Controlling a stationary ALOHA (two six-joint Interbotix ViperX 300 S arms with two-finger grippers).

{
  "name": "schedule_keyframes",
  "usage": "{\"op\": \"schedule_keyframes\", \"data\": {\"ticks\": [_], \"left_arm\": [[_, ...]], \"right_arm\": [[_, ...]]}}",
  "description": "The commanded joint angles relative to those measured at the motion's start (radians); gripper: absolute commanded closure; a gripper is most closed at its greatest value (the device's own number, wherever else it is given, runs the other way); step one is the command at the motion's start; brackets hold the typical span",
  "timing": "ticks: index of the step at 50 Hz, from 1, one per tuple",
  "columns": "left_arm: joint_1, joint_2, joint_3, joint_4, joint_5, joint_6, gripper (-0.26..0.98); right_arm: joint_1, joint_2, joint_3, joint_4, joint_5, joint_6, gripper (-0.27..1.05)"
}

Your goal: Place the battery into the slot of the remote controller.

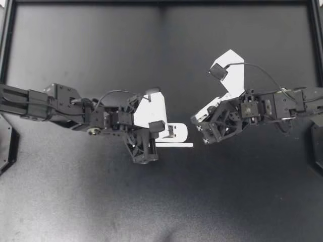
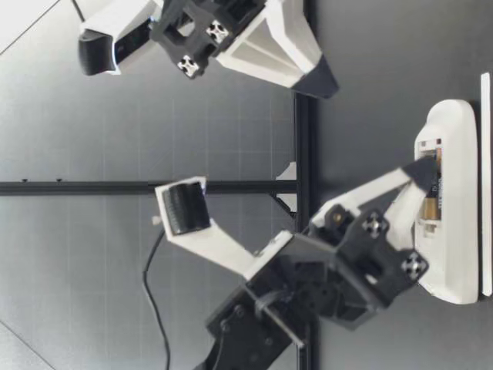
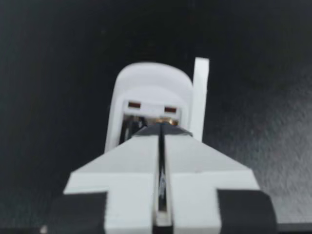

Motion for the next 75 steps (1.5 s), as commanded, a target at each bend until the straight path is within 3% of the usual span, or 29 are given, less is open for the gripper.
{"op": "schedule_keyframes", "data": {"ticks": [1,8,16,40,75], "left_arm": [[-0.003,-0.077,0.005,0.002,0.0,0.002,0.9],[-0.002,-0.172,0.037,0.002,-0.009,0.0,0.9],[-0.002,-0.275,0.08,0.002,-0.035,0.002,0.9],[-0.003,-0.506,0.213,0.002,-0.153,-0.002,0.9],[-0.003,-0.508,0.247,0.002,-0.172,0.011,0.9]], "right_arm": [[-0.006,-0.04,-0.012,-0.077,-0.011,-0.009,0.92],[-0.002,-0.087,-0.018,-0.288,-0.041,-0.074,0.92],[-0.002,-0.14,-0.02,-0.405,-0.089,-0.144,0.92],[-0.002,-0.161,-0.012,-0.416,-0.23,-0.301,0.92],[-0.002,-0.133,-0.005,-0.408,-0.252,-0.295,0.92]]}}
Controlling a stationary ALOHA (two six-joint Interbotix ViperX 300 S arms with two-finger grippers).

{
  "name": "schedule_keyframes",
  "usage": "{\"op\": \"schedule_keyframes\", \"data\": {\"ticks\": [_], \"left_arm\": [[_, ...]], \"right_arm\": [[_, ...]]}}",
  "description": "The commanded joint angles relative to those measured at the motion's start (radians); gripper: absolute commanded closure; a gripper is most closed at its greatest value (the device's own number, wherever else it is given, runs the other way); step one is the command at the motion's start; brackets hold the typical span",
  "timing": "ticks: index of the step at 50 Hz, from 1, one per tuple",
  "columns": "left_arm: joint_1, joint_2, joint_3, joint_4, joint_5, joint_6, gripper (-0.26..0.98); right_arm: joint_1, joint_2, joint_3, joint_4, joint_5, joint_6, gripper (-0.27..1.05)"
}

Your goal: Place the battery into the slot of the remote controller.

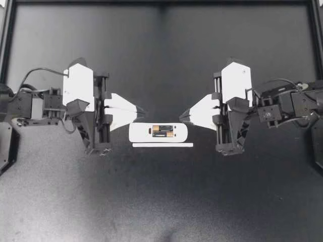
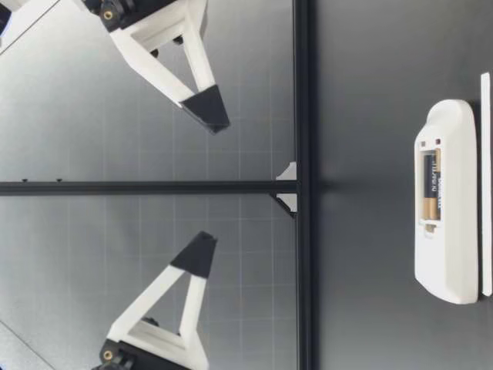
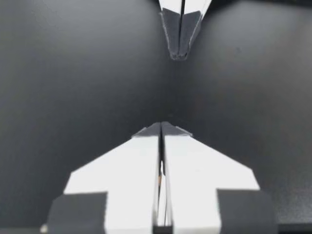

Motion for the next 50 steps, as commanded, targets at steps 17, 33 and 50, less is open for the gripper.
{"op": "schedule_keyframes", "data": {"ticks": [17,33,50], "left_arm": [[0.0,-0.009,0.002,0.002,-0.025,-0.011,0.9],[0.0,-0.032,-0.009,0.002,-0.052,0.006,0.9],[0.0,-0.038,0.012,0.002,-0.072,-0.008,0.9]], "right_arm": [[-0.002,-0.034,-0.005,0.002,-0.009,0.0,0.92],[-0.002,-0.118,0.034,0.005,-0.018,0.003,0.92],[-0.002,-0.114,0.048,0.006,-0.057,0.002,0.92]]}}
